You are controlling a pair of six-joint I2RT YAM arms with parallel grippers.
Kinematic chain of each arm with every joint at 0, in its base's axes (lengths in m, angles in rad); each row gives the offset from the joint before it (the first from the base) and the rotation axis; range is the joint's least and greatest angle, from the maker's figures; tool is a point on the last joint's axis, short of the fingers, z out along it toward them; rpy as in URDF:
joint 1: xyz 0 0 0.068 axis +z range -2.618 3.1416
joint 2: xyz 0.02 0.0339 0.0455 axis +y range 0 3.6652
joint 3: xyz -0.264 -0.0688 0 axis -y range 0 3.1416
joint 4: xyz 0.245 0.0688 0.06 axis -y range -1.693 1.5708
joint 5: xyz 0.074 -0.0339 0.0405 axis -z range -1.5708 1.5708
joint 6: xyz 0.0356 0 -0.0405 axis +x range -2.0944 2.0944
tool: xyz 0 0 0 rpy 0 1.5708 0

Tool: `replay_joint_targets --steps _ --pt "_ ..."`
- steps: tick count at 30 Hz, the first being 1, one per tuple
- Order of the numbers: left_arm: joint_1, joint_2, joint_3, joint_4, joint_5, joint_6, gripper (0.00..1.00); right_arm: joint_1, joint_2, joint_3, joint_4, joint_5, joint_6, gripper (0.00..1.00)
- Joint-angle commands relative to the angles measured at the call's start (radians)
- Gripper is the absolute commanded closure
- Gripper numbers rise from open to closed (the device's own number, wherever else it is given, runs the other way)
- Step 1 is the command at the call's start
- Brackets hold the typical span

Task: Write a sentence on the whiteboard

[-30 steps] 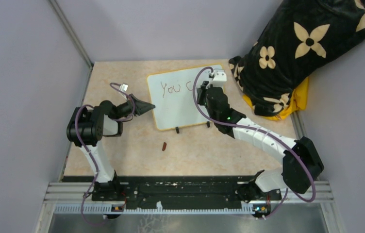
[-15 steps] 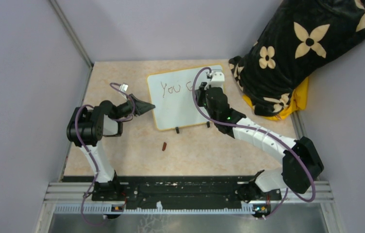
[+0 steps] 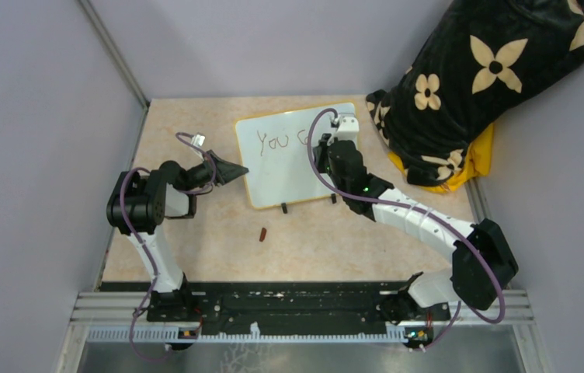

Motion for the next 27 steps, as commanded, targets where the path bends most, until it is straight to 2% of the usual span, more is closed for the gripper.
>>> replay_joint_targets --steps 1,27 --pt "-0.013 0.017 -0.013 0.243 0.009 -0.003 1.0 -0.017 -0.015 0.032 -0.024 0.054 0.002 1.0" --pt "-0.012 0.015 -0.015 0.243 0.009 -0.001 1.0 -0.033 0.017 0.118 -0.009 0.067 -0.021 1.0"
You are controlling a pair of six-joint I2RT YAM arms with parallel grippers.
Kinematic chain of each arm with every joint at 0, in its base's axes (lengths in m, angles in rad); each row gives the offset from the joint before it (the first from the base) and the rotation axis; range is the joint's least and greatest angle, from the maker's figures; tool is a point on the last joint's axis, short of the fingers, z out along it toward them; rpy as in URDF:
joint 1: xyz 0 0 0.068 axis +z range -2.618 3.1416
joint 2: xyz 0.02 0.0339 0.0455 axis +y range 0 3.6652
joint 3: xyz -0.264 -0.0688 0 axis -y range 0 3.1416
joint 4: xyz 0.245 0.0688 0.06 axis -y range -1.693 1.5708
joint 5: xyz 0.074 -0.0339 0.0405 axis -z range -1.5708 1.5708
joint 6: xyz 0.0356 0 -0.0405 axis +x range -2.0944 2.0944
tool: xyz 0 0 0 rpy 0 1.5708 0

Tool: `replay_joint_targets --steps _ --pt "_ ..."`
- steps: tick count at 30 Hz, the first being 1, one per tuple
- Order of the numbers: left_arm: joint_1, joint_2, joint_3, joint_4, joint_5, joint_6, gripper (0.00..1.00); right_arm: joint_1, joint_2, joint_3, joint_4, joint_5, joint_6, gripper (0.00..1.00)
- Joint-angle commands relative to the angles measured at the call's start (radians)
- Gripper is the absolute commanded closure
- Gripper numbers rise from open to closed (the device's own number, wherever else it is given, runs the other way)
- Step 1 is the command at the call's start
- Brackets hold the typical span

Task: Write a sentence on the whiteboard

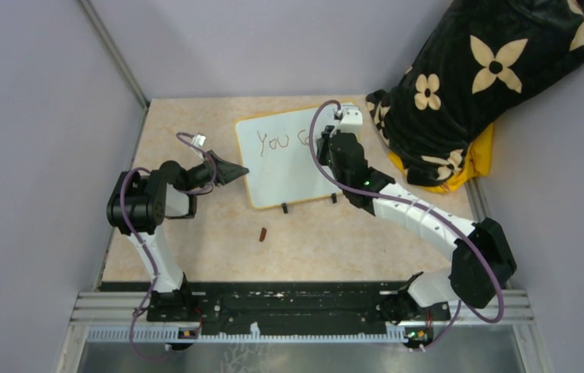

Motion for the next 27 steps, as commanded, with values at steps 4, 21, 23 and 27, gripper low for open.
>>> replay_joint_targets --steps 4,21,23,27 --pt "-0.009 0.016 -0.013 0.243 0.008 0.0 1.0 -0.016 0.003 0.043 0.029 0.015 -0.014 1.0" --pt "-0.009 0.017 -0.013 0.243 0.008 -0.002 1.0 -0.015 -0.034 -0.039 0.009 -0.018 0.014 1.0" --pt "-0.009 0.016 -0.013 0.243 0.008 -0.001 1.0 -0.015 -0.041 -0.045 0.007 -0.019 0.016 1.0" --pt "-0.01 0.017 -0.014 0.243 0.008 -0.001 1.0 -0.016 -0.056 -0.047 0.006 -0.015 0.02 1.0"
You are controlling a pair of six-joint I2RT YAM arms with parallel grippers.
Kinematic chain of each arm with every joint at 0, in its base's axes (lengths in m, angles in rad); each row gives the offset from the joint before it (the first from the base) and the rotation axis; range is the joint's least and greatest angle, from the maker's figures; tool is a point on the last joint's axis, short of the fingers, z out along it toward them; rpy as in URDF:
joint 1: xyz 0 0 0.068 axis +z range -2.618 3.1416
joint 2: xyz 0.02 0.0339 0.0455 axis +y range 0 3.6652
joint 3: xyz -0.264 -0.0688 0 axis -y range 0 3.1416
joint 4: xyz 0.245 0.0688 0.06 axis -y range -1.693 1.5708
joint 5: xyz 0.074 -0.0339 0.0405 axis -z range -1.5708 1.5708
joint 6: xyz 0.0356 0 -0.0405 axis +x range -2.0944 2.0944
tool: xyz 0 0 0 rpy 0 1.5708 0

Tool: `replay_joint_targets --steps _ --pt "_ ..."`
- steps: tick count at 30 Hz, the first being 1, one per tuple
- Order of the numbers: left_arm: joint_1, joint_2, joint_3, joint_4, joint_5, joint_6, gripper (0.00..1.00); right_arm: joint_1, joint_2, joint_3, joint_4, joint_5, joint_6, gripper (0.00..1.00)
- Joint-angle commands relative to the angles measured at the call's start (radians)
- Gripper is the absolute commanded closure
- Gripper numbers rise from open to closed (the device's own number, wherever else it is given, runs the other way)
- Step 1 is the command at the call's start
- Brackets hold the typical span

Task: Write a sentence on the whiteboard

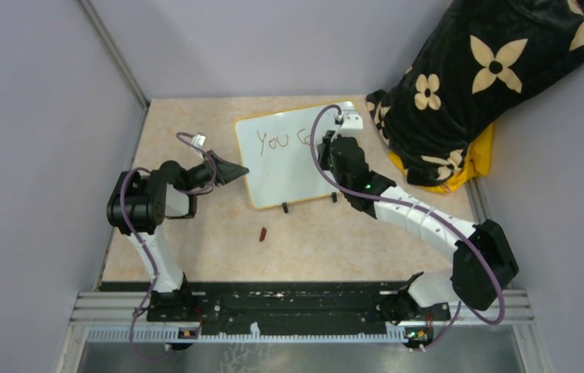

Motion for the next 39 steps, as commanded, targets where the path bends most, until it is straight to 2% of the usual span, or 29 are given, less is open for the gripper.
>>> replay_joint_targets --steps 1,8,24,39 --pt "-0.01 0.017 -0.014 0.243 0.01 0.0 1.0 -0.012 -0.047 -0.003 0.01 0.001 0.012 1.0" --pt "-0.009 0.017 -0.015 0.243 0.01 0.0 1.0 -0.014 -0.091 0.022 0.036 0.006 0.001 1.0" --pt "-0.009 0.018 -0.011 0.243 0.011 -0.002 1.0 -0.027 -0.029 0.078 0.041 0.008 -0.021 1.0" --pt "-0.01 0.023 -0.011 0.242 0.008 -0.005 1.0 -0.039 -0.008 0.053 0.041 -0.004 -0.008 1.0"
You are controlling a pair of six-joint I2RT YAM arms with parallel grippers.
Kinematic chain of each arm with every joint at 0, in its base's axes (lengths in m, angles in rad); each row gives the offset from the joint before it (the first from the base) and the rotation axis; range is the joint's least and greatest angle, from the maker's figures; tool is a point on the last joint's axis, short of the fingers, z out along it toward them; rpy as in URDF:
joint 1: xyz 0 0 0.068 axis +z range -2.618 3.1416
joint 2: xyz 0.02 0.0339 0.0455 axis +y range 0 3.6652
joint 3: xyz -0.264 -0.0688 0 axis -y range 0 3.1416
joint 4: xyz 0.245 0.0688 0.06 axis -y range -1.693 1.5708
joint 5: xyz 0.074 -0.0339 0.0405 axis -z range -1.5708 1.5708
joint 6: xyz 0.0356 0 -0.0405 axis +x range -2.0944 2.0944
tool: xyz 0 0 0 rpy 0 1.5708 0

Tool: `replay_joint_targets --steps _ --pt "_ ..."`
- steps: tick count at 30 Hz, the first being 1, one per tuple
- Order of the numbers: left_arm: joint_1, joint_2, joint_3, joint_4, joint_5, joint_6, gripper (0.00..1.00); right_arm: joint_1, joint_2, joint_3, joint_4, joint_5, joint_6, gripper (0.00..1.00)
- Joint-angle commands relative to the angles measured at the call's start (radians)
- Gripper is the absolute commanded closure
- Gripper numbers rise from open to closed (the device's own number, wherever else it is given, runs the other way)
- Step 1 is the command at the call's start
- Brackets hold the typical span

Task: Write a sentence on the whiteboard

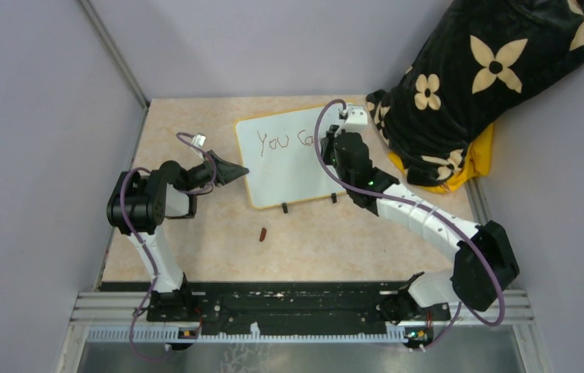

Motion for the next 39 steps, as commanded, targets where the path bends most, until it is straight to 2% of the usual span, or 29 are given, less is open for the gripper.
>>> replay_joint_targets --steps 1,22,39 --pt "-0.01 0.023 -0.011 0.242 0.005 -0.005 1.0 -0.012 -0.003 0.028 0.037 -0.003 0.002 1.0" --pt "-0.009 0.024 -0.01 0.243 0.004 -0.007 1.0 -0.012 -0.033 -0.042 0.004 -0.01 0.04 1.0" --pt "-0.039 0.018 -0.012 0.242 0.006 -0.004 1.0 -0.015 0.001 0.036 0.005 0.01 0.016 1.0"
